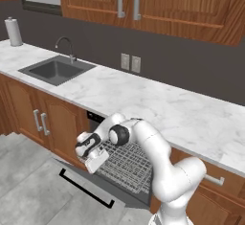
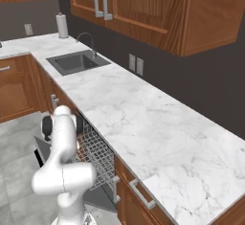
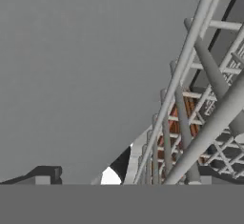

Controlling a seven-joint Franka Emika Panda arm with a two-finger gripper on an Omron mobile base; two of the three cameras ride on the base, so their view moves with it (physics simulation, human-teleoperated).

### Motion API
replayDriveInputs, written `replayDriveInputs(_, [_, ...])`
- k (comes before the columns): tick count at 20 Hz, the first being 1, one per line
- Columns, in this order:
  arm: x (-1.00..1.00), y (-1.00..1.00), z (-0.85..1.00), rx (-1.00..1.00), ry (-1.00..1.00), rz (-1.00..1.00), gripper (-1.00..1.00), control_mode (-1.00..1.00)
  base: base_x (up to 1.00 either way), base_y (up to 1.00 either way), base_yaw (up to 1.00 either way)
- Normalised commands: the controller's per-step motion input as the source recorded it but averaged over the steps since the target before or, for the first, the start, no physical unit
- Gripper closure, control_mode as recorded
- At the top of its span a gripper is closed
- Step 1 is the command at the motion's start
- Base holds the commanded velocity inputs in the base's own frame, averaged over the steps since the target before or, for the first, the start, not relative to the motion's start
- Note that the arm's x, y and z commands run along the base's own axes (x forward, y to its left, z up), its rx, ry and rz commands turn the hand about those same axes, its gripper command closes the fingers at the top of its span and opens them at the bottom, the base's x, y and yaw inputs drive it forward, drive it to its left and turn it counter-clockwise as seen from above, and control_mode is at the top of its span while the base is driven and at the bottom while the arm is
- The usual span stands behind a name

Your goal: Open the dishwasher door and pull out the top rack.

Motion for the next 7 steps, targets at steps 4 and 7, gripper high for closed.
replayDriveInputs(4, [-0.87,0.55,-0.10,0.17,0.08,0.00,-1.00,-1.00,0.00,0.00,0.00])
replayDriveInputs(7, [-0.91,0.55,-0.04,0.15,0.04,0.00,-1.00,-1.00,0.00,0.00,0.00])
